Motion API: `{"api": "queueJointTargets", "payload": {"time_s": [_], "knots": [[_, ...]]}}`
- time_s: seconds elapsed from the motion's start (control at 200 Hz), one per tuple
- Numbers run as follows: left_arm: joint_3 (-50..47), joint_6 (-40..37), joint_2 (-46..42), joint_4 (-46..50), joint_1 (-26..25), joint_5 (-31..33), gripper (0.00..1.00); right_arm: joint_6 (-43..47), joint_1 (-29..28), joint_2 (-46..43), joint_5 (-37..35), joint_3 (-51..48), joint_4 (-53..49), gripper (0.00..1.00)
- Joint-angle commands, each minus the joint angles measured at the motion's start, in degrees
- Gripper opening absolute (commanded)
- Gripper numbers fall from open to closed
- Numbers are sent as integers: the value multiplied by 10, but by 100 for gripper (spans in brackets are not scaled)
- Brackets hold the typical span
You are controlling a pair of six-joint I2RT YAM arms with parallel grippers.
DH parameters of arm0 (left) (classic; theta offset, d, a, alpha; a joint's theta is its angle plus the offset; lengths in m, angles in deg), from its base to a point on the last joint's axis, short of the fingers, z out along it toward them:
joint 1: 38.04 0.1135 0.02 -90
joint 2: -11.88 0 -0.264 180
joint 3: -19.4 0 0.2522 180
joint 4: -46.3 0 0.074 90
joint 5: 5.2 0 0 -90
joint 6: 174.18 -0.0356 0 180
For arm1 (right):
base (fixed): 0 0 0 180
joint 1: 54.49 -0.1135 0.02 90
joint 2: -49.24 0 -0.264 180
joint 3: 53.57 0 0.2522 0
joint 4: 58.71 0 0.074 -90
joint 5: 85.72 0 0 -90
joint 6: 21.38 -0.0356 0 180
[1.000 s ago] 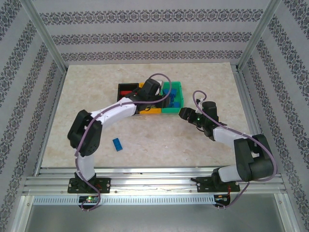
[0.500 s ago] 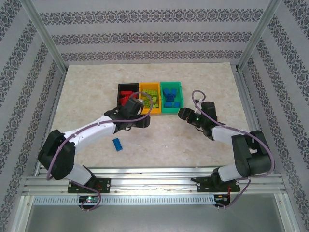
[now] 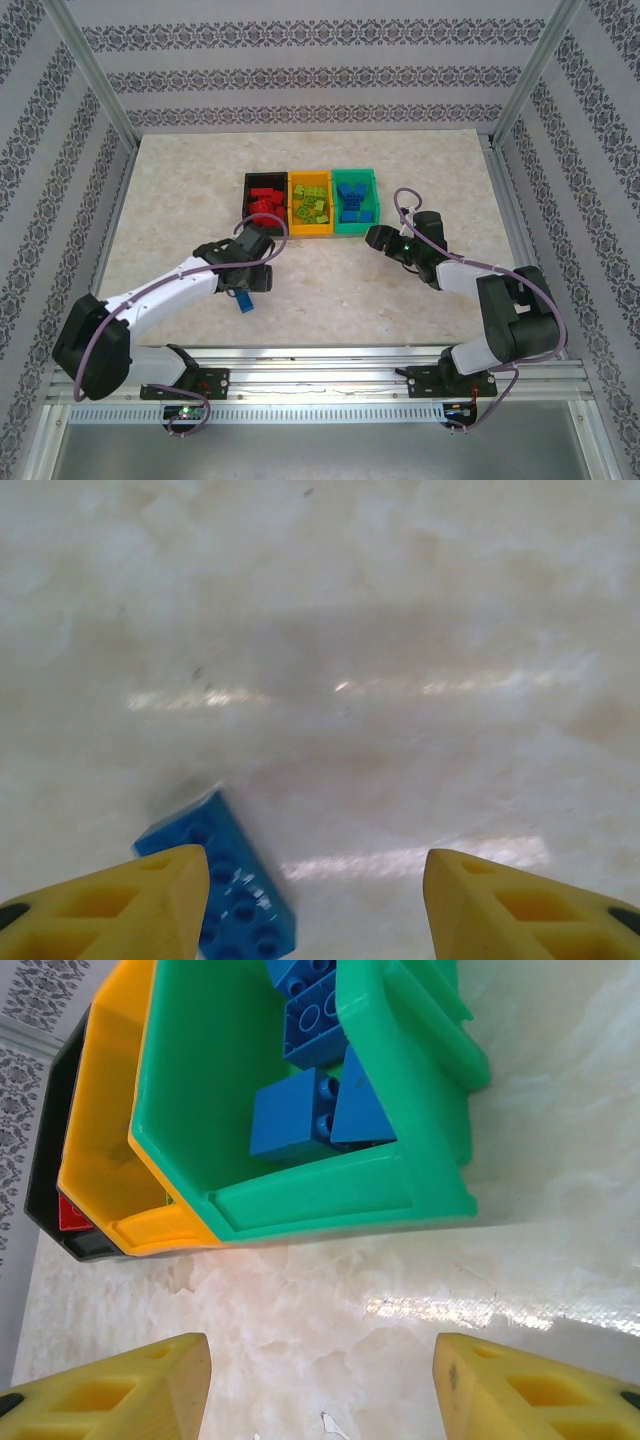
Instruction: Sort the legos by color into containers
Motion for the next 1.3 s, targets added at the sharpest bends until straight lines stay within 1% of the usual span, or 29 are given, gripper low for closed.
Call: {"api": "queueJointTargets", "payload": {"time_s": [0.0, 0.07, 0.19, 0.29, 0.4, 0.57, 0.66, 0.824, 0.894, 0.999, 1.109, 1.224, 1.299], "knots": [[-34, 39, -30, 35, 18, -9, 57, -4, -8, 1, 7, 9, 13, 61], [-52, 46, -38, 25, 34, -31, 56, -9, -10, -1, 9, 6, 21, 61], [-74, 49, -37, 4, 47, -45, 54, 1, -15, 2, -1, 11, 9, 61], [-73, 43, -12, -13, 57, -62, 54, -9, -14, 0, 13, 9, 18, 61], [-63, 37, 23, -24, 59, -73, 53, 6, -21, -6, -7, 10, 4, 61], [-58, 31, 65, -54, 61, -83, 51, 1, -19, -6, 1, 10, 9, 61], [-59, 28, 77, -64, 60, -84, 44, 6, -19, -3, -6, 12, 0, 62], [-55, 22, 92, -66, 60, -90, 40, 1, -21, -1, 2, 11, 10, 62], [-61, 20, 85, -83, 61, -99, 32, 4, -21, 3, -2, 14, 5, 62], [-63, 16, 75, -100, 60, -108, 25, -2, -19, 5, 8, 14, 10, 61], [-62, 16, 64, -110, 60, -116, 24, 4, -22, 6, -3, 16, 5, 62], [-60, 12, 62, -130, 60, -121, 22, -1, -20, 9, 8, 16, 9, 62], [-53, 15, 63, -138, 59, -131, 22, 3, -23, 8, -1, 15, 8, 62]]}}
